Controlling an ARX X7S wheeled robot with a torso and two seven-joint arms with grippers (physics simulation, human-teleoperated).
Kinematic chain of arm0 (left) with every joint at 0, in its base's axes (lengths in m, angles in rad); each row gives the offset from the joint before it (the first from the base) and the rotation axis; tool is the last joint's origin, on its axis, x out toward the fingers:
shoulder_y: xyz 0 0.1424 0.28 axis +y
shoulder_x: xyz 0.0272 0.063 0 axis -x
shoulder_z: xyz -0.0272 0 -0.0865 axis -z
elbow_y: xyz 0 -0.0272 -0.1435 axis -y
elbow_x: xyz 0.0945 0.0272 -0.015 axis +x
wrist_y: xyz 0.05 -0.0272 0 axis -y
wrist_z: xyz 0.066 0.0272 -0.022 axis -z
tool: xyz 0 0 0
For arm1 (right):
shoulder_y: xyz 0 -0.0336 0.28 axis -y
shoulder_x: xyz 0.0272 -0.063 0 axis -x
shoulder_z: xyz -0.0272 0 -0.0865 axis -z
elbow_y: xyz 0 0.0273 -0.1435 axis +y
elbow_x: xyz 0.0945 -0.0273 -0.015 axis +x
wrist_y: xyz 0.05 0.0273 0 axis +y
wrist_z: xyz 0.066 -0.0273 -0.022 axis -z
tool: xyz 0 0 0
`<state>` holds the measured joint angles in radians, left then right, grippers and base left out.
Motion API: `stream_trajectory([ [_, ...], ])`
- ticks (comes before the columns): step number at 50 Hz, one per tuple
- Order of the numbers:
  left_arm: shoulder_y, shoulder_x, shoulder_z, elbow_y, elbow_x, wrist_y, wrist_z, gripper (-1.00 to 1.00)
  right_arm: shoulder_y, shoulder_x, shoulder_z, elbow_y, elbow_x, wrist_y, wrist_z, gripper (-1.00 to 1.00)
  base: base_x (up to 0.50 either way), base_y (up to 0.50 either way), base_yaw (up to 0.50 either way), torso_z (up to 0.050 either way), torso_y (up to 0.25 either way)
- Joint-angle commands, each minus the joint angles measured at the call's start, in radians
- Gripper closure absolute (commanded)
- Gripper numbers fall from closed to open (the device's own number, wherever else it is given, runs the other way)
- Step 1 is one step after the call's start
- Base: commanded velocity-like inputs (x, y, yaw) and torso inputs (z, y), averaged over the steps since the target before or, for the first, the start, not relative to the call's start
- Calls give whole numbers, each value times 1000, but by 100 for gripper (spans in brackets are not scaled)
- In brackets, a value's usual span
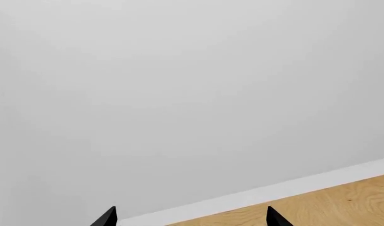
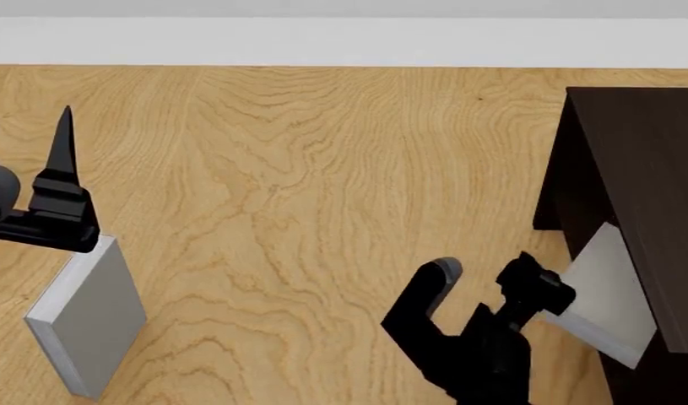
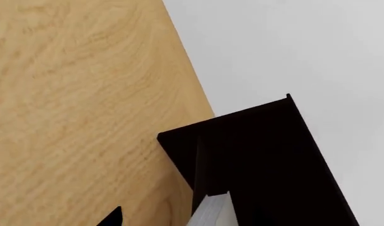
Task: Pick up the book on the right and place it on the cabinet shelf.
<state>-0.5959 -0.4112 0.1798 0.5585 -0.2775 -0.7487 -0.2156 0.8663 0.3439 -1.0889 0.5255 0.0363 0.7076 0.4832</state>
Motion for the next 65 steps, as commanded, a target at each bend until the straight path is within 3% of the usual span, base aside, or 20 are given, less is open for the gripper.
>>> stream_trajectory([
  [1,-2,0,2,-1,-2,1,-2,-100,2,3,-13,-97,7,24,-26,-100,0,0,0,0,0],
  [10,-3,-3,3,0,-5,0,-4,-100,-28,18,174,-189,196,18,-86,-100,0,0,0,0,0],
  [22,1,-6,6,1,-4,0,-7,-100,-25,24,284,-173,294,-53,-134,-100,0,0,0,0,0],
  [65,-9,-9,31,-18,3,8,-17,-100,18,-36,437,166,397,-254,-217,-100,0,0,0,0,0],
])
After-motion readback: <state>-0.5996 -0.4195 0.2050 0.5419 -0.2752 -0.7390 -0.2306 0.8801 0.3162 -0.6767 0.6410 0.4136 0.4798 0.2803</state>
